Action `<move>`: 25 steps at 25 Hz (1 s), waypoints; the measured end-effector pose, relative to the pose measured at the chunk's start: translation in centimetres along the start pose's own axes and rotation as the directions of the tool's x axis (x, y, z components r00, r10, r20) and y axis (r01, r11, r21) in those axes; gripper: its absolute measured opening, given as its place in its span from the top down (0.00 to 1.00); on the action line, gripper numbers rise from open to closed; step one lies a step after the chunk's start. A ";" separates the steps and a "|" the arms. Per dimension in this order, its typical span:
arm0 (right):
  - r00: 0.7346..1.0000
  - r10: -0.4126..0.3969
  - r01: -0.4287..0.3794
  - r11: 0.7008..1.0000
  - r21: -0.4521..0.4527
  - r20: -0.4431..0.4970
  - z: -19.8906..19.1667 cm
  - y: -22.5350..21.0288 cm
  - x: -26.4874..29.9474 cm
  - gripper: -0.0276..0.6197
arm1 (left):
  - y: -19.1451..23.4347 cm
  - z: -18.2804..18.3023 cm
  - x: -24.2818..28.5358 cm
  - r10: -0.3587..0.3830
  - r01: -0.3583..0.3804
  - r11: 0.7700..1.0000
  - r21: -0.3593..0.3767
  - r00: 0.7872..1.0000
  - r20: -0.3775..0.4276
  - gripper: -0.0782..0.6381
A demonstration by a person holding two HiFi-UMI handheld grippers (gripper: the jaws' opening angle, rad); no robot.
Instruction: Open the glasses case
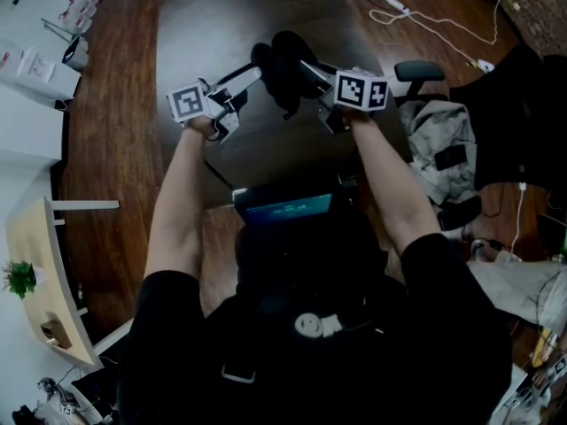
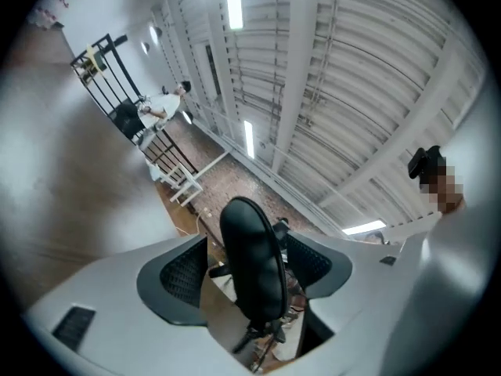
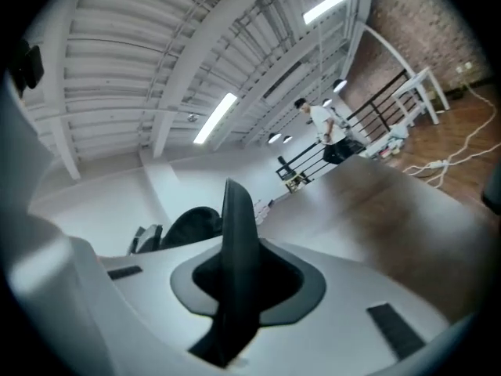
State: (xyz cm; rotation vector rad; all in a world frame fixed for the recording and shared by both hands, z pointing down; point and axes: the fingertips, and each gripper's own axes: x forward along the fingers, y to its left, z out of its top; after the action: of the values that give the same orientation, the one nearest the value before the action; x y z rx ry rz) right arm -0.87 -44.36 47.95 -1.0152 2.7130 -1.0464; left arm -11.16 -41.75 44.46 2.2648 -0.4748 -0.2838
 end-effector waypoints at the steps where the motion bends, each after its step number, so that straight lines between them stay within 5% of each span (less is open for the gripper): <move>1: 0.999 -0.044 0.044 0.999 0.006 0.009 0.1 -0.8 -0.2 0.86 | 0.5 0.6 -0.3 0.032 -0.033 0.999 0.018 0.999 0.034 0.46; 6: 0.976 -0.218 0.216 0.973 -0.079 -0.015 -1.0 -1.9 0.1 0.86 | 3.2 -1.1 1.3 0.198 -0.199 0.978 0.057 0.980 0.020 0.46; 9: 0.985 -0.172 0.169 0.980 -0.108 -0.025 -1.6 0.0 1.1 0.86 | 6.3 -1.9 1.5 0.415 -0.411 0.901 0.136 0.910 -0.001 0.46; 10: 0.987 -0.157 0.154 0.985 -0.076 -0.025 -1.8 0.4 1.3 0.86 | 6.7 -1.9 1.3 0.449 -0.444 0.883 0.152 0.893 -0.002 0.57; 12: 0.991 -0.125 0.126 0.991 0.041 -0.046 -2.7 0.1 1.5 0.86 | 6.9 -1.6 0.8 0.444 -0.443 0.891 0.098 0.896 0.006 0.74; 15: 0.995 -0.054 0.070 0.980 0.188 -0.087 -4.6 -0.8 1.0 0.85 | 6.6 -2.3 0.9 0.376 -0.376 0.927 -0.007 0.927 -0.013 0.79; 22: 0.990 -0.068 0.064 0.997 -0.039 -0.125 -4.8 -0.8 0.5 0.75 | 5.7 -2.5 0.9 0.266 -0.267 0.959 -0.091 0.964 -0.016 0.82; 24: 0.991 -0.065 0.055 0.995 -0.082 -0.121 -4.3 -0.9 0.7 0.76 | 6.2 -2.9 1.2 0.266 -0.268 0.960 -0.086 0.963 -0.039 0.82; 25: 0.989 -0.075 0.062 0.992 -0.109 -0.125 -4.1 -1.1 0.9 0.84 | 6.5 -3.2 1.3 0.276 -0.280 0.957 -0.074 0.959 -0.057 0.82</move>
State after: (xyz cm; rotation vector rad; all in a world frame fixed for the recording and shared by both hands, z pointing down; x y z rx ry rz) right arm -2.10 -43.07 51.93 -1.1015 2.8833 -1.0231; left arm -10.50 -44.19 51.34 2.0885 -0.7354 -0.1050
